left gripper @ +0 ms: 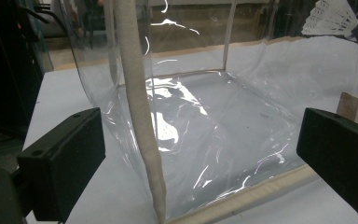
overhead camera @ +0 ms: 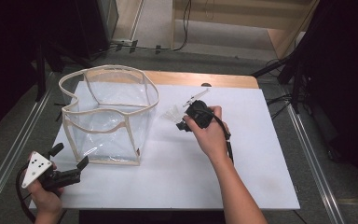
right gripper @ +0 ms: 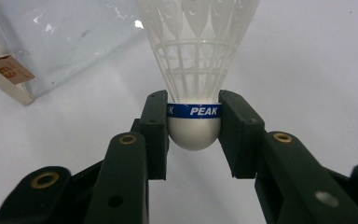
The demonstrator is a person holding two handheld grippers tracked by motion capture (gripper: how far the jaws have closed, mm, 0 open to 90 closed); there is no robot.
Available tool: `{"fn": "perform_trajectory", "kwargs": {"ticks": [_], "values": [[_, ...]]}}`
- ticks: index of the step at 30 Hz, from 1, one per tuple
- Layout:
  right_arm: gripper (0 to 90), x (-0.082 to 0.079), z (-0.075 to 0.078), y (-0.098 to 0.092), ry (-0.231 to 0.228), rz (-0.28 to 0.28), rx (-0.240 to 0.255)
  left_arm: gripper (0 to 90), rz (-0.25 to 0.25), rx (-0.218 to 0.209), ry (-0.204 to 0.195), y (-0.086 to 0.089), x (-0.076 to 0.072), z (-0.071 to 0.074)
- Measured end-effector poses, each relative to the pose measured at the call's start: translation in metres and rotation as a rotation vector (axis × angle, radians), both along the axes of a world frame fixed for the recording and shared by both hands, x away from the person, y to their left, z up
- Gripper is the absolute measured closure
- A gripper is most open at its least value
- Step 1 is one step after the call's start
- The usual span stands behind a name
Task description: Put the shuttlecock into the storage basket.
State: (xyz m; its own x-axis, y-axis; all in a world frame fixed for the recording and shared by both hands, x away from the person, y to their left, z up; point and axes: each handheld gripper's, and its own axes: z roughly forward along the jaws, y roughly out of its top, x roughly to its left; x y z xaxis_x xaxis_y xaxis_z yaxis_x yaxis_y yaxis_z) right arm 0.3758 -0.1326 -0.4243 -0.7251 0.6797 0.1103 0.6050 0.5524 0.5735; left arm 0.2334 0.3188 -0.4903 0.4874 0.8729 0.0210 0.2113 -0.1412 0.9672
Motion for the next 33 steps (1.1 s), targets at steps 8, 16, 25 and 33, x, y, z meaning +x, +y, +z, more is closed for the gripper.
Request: {"fn": "perform_trajectory", "kwargs": {"ticks": [8,16,25,33], "values": [[62.5,0.001,0.01,-0.003,-0.01,0.002,0.012,1.8,0.0,-0.002,0.0,0.0,0.0,0.0],[62.5,0.003,0.019,-0.003,-0.016,0.002,0.02,1.8,-0.001,-0.002,0.0,0.0,0.0,0.0],[62.6,0.004,0.031,-0.007,-0.026,0.0,0.029,1.7,-0.002,-0.003,0.0,0.0,0.0,0.0],[62.6,0.005,0.044,-0.01,-0.039,0.0,0.037,1.8,-0.003,-0.006,0.0,0.0,0.0,0.0]]}}
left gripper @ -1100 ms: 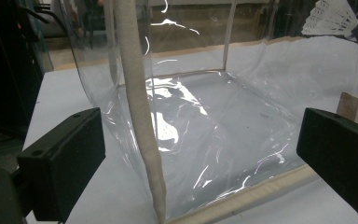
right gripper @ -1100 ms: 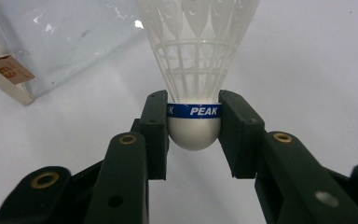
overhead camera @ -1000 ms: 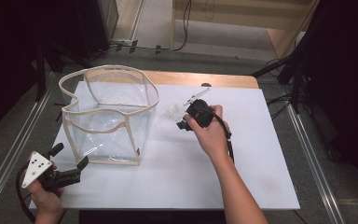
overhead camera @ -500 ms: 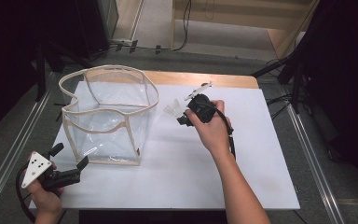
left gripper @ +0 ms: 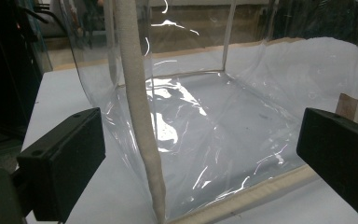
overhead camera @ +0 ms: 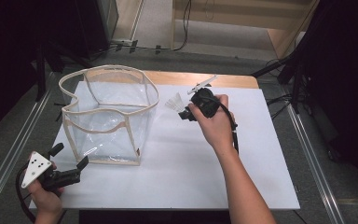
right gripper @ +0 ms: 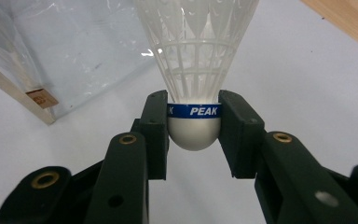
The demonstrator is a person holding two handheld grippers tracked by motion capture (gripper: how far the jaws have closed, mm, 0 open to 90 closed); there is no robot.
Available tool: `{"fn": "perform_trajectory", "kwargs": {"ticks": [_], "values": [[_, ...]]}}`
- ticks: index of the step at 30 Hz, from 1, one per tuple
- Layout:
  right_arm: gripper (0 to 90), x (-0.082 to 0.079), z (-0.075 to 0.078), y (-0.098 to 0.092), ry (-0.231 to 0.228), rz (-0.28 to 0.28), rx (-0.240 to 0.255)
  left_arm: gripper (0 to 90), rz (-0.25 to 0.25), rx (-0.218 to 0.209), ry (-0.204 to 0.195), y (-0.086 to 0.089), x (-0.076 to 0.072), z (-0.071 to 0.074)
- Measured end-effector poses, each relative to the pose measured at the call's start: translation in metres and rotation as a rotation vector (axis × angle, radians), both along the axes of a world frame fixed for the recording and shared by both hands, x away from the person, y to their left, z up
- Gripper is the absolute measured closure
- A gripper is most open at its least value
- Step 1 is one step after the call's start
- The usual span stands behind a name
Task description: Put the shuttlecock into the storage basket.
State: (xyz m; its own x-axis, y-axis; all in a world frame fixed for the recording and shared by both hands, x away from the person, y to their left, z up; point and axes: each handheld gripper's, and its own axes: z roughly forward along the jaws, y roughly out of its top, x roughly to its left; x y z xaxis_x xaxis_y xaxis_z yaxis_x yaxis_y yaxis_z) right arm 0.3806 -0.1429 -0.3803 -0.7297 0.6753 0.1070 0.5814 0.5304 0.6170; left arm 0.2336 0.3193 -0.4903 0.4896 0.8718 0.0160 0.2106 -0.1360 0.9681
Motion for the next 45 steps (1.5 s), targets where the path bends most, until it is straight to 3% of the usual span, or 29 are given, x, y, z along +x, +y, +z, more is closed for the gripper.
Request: {"fn": "perform_trajectory", "kwargs": {"ticks": [17,45], "values": [[62.6,-0.001,0.023,-0.004,-0.023,-0.004,0.009,1.8,0.0,-0.001,0.0,0.0,0.0,0.0],[62.6,0.003,0.046,-0.007,-0.083,-0.027,0.051,1.8,-0.004,-0.002,0.0,0.0,0.0,0.0]]}}
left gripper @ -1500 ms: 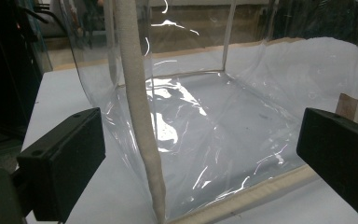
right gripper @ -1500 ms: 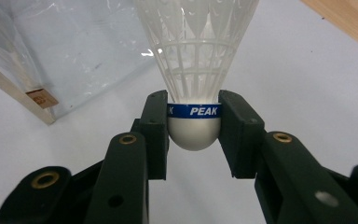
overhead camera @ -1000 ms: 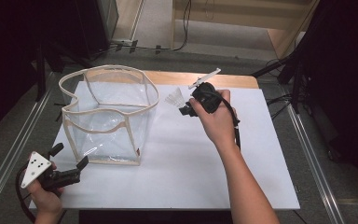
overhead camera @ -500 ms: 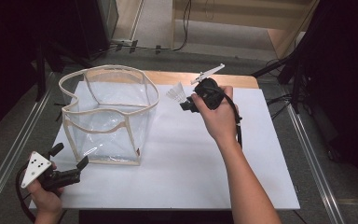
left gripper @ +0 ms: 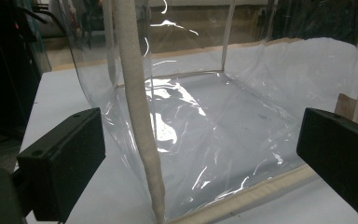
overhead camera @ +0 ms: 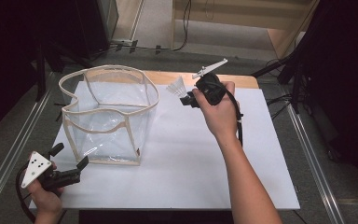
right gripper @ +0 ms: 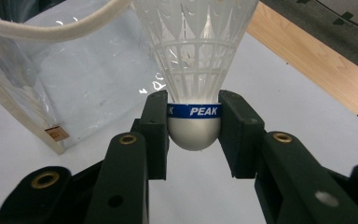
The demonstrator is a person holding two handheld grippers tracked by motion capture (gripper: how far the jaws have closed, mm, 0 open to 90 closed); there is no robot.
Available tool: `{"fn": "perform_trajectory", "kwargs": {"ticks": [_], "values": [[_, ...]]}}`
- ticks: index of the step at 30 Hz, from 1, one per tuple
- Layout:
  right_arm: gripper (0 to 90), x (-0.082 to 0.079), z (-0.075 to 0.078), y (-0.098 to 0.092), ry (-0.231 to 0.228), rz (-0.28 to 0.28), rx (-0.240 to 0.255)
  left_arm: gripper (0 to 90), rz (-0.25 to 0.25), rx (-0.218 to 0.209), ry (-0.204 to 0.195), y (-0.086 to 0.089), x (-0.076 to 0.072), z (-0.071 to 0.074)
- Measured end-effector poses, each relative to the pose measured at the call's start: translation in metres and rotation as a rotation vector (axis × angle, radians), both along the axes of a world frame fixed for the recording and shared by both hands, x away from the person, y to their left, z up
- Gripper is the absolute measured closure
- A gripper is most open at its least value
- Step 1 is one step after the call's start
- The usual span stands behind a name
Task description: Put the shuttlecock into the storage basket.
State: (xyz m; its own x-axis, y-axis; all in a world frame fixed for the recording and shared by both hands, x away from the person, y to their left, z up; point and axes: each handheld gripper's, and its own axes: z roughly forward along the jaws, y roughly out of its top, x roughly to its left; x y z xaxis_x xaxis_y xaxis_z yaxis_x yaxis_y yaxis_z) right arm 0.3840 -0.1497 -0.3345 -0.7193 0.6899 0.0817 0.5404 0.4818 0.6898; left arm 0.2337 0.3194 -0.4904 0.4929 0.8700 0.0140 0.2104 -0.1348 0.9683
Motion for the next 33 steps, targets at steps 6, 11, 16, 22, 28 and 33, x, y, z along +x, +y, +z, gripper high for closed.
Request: {"fn": "perform_trajectory", "kwargs": {"ticks": [6,11,16,22,28,33], "values": [[62.6,0.001,0.007,0.002,-0.007,0.002,0.005,1.8,0.001,-0.003,-0.001,0.0,0.0,0.0],[62.6,0.002,0.011,0.005,-0.016,0.006,0.011,1.8,0.0,-0.002,-0.001,0.0,0.0,0.0],[62.6,0.003,0.011,0.01,-0.018,0.015,0.014,1.8,-0.001,-0.003,-0.001,0.0,0.0,0.0],[62.6,0.005,0.014,0.015,-0.026,0.023,0.014,1.8,-0.001,-0.006,-0.002,0.0,0.0,0.0],[62.6,0.005,0.018,0.02,-0.034,0.033,0.014,1.8,-0.003,-0.003,-0.001,0.0,0.0,0.0],[62.6,0.004,0.023,0.023,-0.041,0.038,0.019,1.8,-0.003,-0.002,-0.002,0.0,0.0,0.0]]}}
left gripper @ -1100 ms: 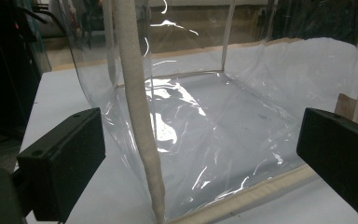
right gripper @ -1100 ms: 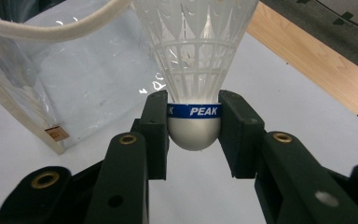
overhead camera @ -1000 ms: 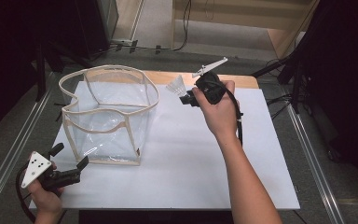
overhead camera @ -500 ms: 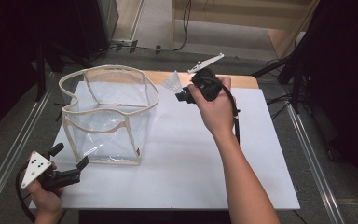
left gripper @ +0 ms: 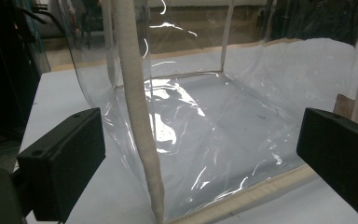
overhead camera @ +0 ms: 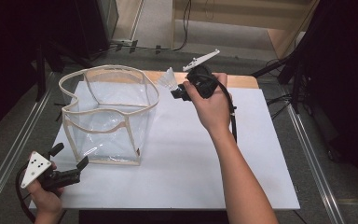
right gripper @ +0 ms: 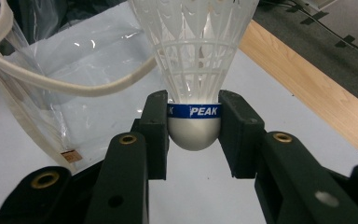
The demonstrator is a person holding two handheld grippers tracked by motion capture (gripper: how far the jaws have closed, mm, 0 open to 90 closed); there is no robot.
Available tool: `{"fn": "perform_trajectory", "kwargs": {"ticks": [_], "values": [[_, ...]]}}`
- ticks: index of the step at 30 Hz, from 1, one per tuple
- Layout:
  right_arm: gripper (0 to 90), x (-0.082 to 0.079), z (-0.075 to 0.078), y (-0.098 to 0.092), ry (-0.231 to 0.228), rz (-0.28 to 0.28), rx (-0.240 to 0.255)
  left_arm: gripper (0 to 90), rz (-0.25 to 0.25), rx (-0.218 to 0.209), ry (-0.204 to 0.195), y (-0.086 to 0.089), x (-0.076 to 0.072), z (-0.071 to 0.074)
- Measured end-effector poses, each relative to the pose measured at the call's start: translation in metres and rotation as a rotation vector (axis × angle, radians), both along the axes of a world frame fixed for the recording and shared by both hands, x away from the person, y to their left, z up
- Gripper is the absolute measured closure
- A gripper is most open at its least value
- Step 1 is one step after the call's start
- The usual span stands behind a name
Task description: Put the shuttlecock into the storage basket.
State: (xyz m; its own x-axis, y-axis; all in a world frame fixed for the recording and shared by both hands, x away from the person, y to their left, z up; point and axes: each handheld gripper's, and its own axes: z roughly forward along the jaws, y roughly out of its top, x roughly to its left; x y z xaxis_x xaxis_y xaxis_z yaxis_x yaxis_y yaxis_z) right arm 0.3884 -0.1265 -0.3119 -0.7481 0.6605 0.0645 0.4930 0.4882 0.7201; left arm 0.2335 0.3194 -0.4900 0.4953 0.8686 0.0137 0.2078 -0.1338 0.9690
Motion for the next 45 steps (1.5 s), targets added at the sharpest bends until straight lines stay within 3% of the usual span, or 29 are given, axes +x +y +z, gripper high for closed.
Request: {"fn": "perform_trajectory", "kwargs": {"ticks": [33,45], "values": [[62.6,0.003,0.014,0.034,-0.026,0.076,0.023,1.8,-0.003,-0.001,0.0,0.0,0.0,0.0],[62.6,0.005,0.011,0.048,-0.023,0.103,0.017,1.8,-0.002,-0.003,0.001,0.0,0.0,0.0]]}}
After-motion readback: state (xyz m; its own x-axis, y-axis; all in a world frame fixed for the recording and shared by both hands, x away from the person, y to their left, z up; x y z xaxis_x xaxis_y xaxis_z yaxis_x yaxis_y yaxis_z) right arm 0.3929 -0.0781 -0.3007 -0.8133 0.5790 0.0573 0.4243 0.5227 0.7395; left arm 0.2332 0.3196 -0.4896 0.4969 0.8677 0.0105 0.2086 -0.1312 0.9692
